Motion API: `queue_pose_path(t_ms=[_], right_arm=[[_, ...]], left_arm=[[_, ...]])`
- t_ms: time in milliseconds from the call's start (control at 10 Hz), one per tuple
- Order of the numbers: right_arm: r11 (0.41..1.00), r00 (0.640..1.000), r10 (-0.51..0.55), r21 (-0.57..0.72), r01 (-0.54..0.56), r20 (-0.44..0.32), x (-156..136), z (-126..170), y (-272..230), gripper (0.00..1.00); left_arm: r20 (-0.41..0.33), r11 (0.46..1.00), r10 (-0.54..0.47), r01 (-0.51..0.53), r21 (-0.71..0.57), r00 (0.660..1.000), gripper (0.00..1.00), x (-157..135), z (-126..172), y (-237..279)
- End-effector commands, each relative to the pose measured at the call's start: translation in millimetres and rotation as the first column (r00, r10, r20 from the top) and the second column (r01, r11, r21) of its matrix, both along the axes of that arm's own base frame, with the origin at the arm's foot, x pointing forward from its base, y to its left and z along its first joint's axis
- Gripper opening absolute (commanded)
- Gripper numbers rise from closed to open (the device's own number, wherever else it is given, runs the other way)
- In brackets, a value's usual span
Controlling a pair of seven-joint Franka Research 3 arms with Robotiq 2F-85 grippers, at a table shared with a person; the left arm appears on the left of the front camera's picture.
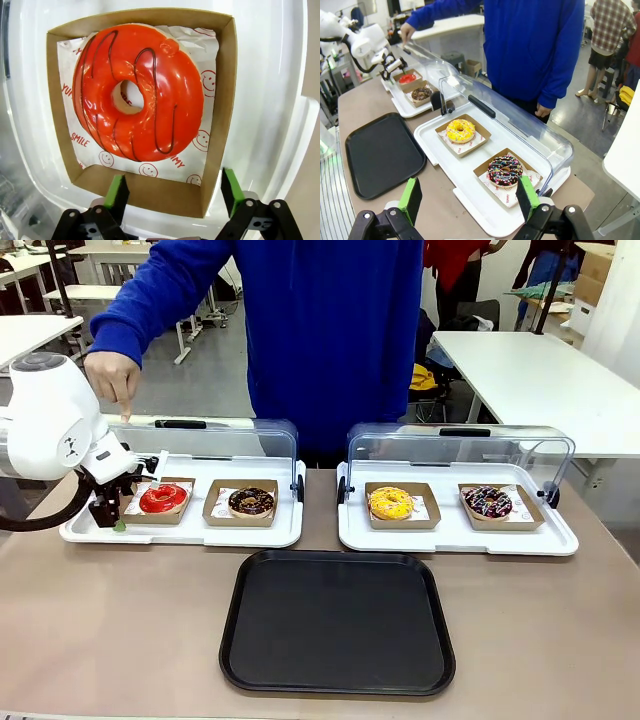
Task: Move the first donut from the left to the tray.
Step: Pick up the Paper togo box containing the Donut indicated by the person and place it on the Handle tray.
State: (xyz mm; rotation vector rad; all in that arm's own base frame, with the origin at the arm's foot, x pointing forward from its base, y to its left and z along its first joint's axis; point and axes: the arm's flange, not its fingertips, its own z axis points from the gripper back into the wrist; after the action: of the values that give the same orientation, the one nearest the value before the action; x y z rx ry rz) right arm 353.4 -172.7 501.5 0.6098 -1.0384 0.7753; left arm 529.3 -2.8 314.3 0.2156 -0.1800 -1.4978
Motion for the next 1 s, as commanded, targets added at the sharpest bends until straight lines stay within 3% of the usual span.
queue_pose_path(t_ms=[0, 100, 300, 400, 600, 900], right_arm=[[1.000, 0.999, 0.007, 0.010, -0.007, 0.038, 2.9, -0.2, 0.6, 1.00], [1.000, 0.999, 0.007, 0.010, -0.007, 0.038, 2.9, -0.2, 0.6, 1.00], [1.000, 0.999, 0.007, 0.010, -0.007, 0.038, 2.9, -0.2, 0.6, 1.00], [1.000, 0.999, 0.007, 0.010, -0.007, 0.038, 2.9, -0.2, 0.6, 1.00], [1.000, 0.999, 0.007, 0.010, -0.007, 0.038, 2.9, -0.2, 0.6, 1.00], [1.000, 0.999, 0.007, 0.010, -0.007, 0.038, 2.9, -0.2, 0.6, 1.00]], left_arm=[[-0.018, 1.000, -0.016, 0.016, -0.009, 1.000, 0.44, 2.9, 0.2, 6.4], [-0.026, 1.000, -0.021, 0.020, -0.015, 0.999, 0.00, 2.3, 0.4, 6.5], [-0.035, 0.999, -0.024, 0.023, -0.024, 0.999, 0.00, 1.7, 0.6, 6.7], [-0.048, 0.999, -0.018, 0.016, -0.034, 0.999, 0.17, 2.2, -1.3, 9.1], [-0.045, 0.998, -0.026, 0.024, -0.050, 0.999, 0.00, -0.5, 0.0, 10.4], [-0.068, 0.998, -0.034, 0.030, -0.055, 0.997, 0.00, 2.0, 1.3, 11.6]])
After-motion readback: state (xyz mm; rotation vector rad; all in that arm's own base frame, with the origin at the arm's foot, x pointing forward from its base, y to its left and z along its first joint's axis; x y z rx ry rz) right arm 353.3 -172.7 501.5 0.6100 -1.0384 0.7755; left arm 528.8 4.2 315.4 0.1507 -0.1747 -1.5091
